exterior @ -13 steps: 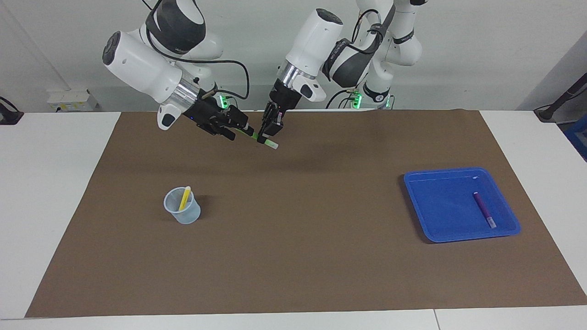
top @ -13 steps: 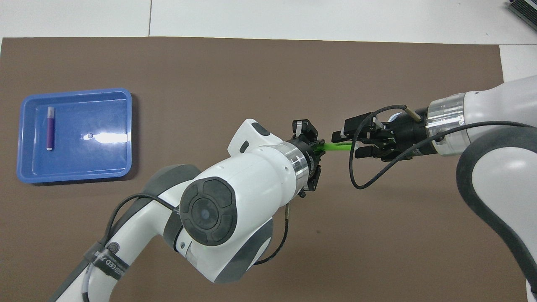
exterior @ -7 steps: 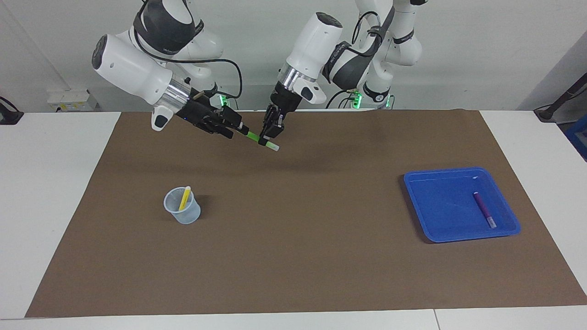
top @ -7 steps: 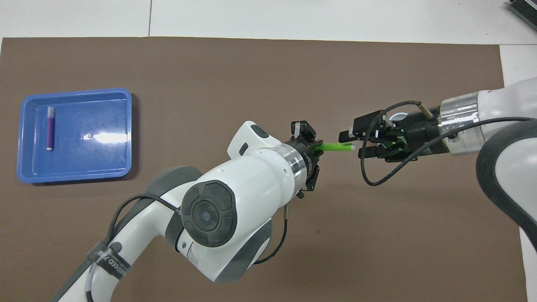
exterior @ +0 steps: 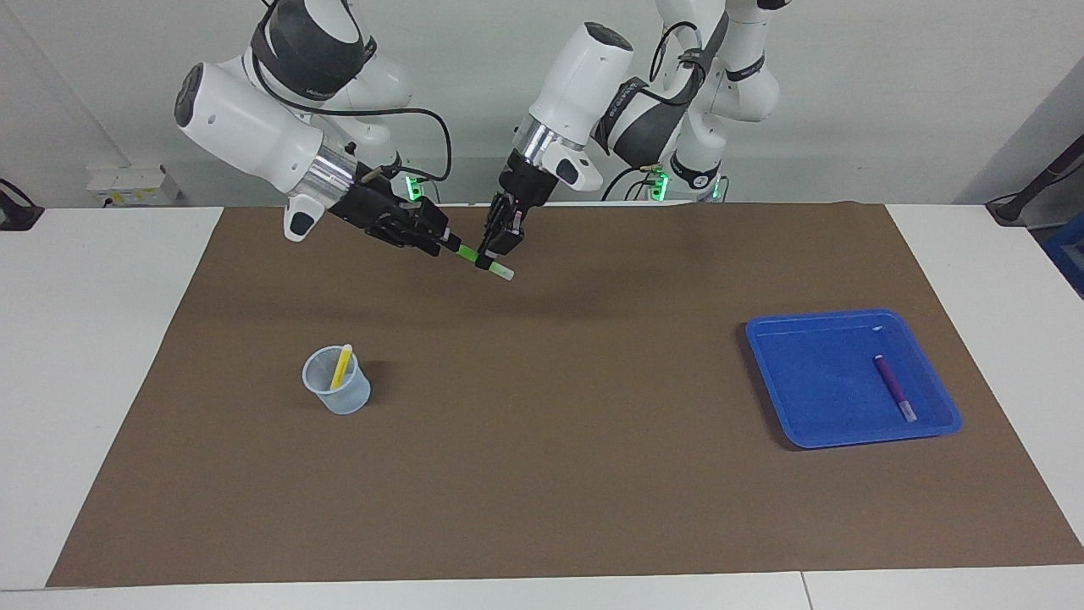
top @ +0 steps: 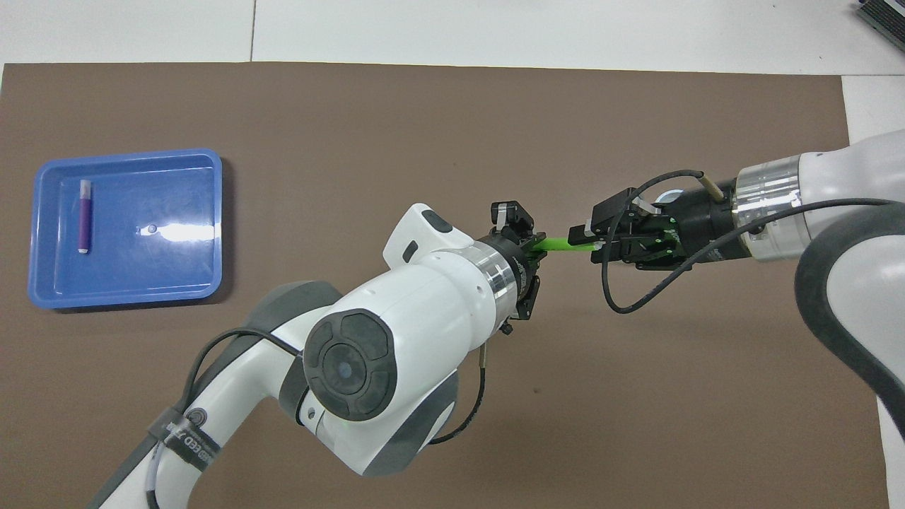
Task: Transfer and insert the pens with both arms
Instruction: 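Grasp the green pen with the right gripper and open the left gripper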
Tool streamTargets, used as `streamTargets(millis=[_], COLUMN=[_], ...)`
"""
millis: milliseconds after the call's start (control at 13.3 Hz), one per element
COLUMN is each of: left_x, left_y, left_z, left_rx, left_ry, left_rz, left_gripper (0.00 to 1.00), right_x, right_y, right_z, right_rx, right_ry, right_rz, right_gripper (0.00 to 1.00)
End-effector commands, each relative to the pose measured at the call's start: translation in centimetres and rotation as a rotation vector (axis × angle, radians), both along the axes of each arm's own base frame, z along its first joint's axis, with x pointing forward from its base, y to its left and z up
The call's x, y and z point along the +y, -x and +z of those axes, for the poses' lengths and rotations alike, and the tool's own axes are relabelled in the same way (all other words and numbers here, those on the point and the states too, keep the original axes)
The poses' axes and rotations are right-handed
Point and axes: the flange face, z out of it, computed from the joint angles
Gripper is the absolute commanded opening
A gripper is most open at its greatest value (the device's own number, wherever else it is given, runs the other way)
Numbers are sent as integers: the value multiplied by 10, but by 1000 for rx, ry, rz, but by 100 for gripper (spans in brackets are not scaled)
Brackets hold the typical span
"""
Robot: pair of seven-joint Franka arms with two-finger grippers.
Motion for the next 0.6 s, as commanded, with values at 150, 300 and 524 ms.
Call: streamTargets(millis=[150, 300, 524], left_x=[7, 6, 7], left_y=[9, 10, 9], left_z=[2, 2, 2], left_rx=[-17, -17, -18], left_ry=[-3, -3, -2], left_rz=[17, 16, 17], left_gripper=[0, 0, 0], right_x=[0, 4, 4], right_y=[2, 3, 2], right_z=[3, 3, 3], right_rx=[0, -1, -6], right_ry=[-18, -18, -17], right_rz=[-28, -25, -32], right_gripper=[39, 35, 32])
